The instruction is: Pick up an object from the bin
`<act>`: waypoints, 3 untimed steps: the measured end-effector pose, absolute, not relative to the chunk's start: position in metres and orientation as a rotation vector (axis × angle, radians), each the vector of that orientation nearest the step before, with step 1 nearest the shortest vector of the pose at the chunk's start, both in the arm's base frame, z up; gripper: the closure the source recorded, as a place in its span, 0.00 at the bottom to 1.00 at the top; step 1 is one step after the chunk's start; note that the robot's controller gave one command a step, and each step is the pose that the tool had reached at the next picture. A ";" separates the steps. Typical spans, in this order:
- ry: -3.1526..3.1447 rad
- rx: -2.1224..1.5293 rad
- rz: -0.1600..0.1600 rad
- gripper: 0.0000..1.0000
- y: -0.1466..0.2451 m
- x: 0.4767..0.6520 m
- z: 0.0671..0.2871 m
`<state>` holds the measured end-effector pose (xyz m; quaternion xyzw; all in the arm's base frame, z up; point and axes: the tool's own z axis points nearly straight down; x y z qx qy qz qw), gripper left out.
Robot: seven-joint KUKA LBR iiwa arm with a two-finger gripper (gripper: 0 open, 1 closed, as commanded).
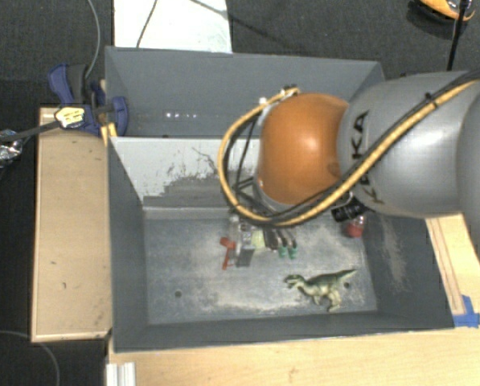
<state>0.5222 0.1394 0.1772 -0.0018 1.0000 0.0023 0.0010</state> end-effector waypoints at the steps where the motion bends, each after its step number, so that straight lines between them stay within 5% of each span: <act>1: 3.127 -0.018 0.012 1.00 0.141 0.524 0.361; 3: 3.126 -0.032 0.012 1.00 0.146 0.526 0.342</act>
Offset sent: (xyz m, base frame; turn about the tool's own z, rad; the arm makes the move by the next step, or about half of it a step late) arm 0.0000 0.0000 0.0000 0.0000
